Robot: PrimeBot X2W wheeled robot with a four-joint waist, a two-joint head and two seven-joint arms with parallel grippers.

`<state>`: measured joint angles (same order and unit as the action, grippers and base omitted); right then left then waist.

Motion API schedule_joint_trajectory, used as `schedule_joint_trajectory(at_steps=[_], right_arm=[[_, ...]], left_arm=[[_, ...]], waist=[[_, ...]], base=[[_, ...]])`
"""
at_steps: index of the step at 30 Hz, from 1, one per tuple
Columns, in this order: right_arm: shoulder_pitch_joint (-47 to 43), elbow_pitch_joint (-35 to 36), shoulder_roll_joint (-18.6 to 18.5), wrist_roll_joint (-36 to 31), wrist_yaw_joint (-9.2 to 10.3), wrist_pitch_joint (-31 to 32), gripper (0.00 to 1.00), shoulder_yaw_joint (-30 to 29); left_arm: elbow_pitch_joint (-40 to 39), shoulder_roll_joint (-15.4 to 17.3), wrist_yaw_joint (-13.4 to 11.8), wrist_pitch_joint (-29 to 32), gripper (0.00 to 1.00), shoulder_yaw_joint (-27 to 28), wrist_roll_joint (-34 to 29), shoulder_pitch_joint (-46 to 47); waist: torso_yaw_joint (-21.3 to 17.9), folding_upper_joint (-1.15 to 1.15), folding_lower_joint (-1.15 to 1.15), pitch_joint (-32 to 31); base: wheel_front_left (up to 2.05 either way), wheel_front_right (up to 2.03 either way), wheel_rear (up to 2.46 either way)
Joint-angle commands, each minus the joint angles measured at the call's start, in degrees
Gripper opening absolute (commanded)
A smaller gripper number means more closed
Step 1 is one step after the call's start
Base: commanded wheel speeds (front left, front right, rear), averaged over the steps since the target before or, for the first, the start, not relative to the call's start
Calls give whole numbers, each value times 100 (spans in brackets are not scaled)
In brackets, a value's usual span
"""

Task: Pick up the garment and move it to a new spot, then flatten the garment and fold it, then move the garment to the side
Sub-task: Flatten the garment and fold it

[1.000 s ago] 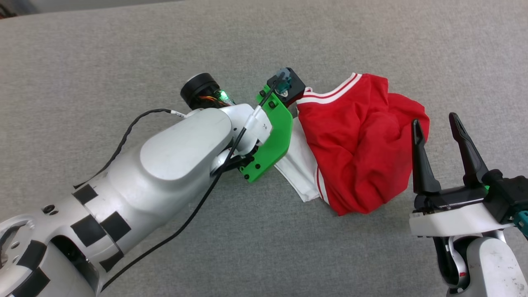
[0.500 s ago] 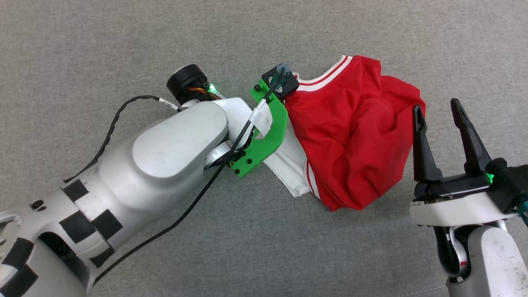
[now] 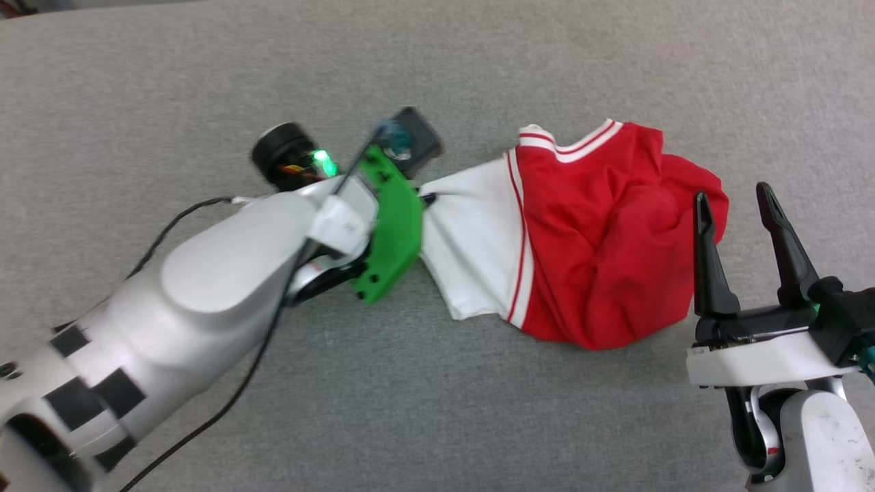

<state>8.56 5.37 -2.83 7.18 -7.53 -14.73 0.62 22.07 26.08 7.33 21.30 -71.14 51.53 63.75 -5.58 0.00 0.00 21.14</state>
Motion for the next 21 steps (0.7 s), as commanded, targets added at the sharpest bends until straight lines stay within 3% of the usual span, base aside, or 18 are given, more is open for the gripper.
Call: schedule_joint_trajectory(at_steps=[1,7,13,21], right_arm=[[-87,-19,-5,-58,4,-27,100,-10],[-272,-26,-5,-111,4,-27,100,-72],[-365,-34,-5,-169,4,-27,100,-87],[-511,-78,-5,-188,4,-27,100,-153]], left_arm=[[-17,221,14,-137,0,53,53,-220],[-298,950,-254,-586,0,322,432,-943],[-490,1667,-728,-1022,0,601,789,-1692],[-443,2217,-1175,-1481,0,894,1453,-2690]], waist=[[311,0,0,-315],[556,0,0,-509],[674,0,0,-605],[732,0,0,-719]], base=[[0,0,0],[0,0,0],[0,0,0],[0,0,0]])
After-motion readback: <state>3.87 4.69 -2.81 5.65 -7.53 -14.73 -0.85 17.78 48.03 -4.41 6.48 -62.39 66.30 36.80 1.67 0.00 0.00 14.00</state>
